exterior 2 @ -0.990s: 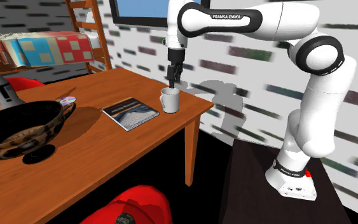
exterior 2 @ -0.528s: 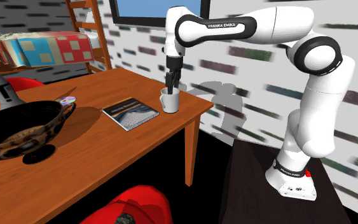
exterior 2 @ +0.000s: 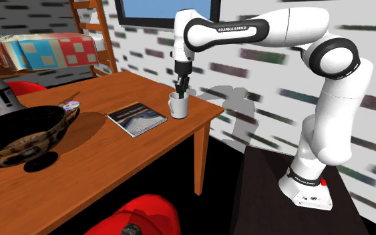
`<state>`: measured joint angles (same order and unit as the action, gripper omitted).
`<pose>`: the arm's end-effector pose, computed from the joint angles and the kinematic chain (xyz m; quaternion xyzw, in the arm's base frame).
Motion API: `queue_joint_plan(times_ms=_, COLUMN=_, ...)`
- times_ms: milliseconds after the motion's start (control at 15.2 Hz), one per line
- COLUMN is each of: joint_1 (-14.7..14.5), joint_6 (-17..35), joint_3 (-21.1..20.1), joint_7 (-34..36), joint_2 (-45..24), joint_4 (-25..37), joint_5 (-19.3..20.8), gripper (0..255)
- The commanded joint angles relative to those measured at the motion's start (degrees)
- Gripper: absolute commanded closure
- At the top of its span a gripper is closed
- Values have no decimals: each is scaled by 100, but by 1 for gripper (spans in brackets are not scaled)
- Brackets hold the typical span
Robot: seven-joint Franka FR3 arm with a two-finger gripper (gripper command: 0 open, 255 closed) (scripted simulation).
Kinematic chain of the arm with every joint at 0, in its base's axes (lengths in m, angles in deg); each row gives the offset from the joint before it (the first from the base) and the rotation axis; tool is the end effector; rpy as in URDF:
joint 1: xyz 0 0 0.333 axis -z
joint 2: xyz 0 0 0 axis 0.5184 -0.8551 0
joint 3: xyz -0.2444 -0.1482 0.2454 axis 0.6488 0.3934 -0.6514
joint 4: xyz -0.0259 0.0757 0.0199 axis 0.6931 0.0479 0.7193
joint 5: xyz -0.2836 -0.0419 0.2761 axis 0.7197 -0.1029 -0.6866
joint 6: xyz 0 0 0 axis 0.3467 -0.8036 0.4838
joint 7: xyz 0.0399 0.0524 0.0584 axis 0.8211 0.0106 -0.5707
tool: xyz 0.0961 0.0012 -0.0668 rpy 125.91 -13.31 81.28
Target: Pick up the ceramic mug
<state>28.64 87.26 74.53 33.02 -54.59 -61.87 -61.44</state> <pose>0.6046 0.0048 0.6270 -0.9986 -0.0306 -0.0195 0.0382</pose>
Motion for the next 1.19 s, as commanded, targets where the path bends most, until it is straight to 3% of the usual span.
queue_joint_plan(times_ms=0, joint_1=0, joint_6=1, joint_3=0, joint_7=0, joint_2=1, joint_4=0, joint_5=0, gripper=255)
queue_joint_plan(times_ms=198, joint_1=1, joint_6=-4, joint_3=1, joint_7=-2, joint_2=-7, joint_4=12, joint_5=-1, gripper=255)
queue_joint_plan(times_ms=1122, joint_1=26, joint_6=-1206, joint_3=11, joint_7=68, joint_2=-331, joint_4=1539, joint_5=-17, gripper=255)
